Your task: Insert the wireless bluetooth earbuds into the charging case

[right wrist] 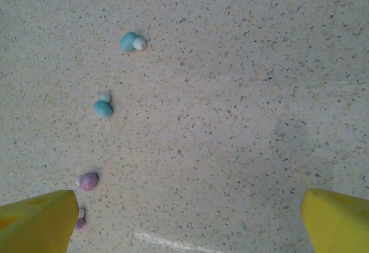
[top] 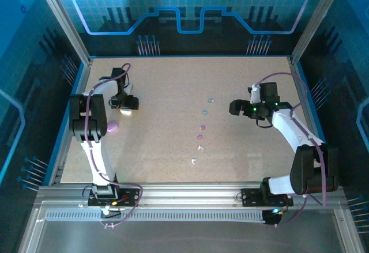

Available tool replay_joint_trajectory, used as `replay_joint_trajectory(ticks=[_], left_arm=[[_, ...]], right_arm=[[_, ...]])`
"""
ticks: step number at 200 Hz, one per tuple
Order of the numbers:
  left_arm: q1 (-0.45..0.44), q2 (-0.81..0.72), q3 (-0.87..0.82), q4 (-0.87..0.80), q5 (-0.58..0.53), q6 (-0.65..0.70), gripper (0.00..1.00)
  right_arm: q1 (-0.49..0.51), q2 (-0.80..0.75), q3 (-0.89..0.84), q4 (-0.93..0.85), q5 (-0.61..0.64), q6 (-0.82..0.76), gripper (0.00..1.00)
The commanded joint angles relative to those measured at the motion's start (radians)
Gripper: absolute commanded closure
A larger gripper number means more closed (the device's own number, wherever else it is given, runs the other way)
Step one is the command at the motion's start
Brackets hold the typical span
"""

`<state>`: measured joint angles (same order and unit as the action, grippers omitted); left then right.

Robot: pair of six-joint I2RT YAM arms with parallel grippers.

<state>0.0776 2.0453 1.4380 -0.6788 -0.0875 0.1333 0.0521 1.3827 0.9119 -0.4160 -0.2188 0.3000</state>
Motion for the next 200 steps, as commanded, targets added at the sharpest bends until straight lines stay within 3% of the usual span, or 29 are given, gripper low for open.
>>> replay_joint_trajectory(ticks=[1, 56, 90, 200], left_arm=[[0.009, -0.020, -0.004, -0.029, 0.023, 0.000, 0.30], [0.002, 0.006, 0.005, -0.036, 0.037, -0.004, 0.43], [-0.044, -0.021, 0.004, -0.036, 0.050, -0.022, 0.45], [-0.422, -0.065, 0.000, -0.067, 0.054, -0.294, 0.44]], right_arm=[[0.012, 0.013, 0.024, -0.028, -0.022, 0.018, 0.00], [0.012, 0.027, 0.030, -0.038, -0.024, 0.020, 0.00], [0.012, 0.024, 0.030, -0.040, -0.028, 0.026, 0.00], [0.023, -0.006, -0.025, 0.021, -0.107, 0.076, 0.00]])
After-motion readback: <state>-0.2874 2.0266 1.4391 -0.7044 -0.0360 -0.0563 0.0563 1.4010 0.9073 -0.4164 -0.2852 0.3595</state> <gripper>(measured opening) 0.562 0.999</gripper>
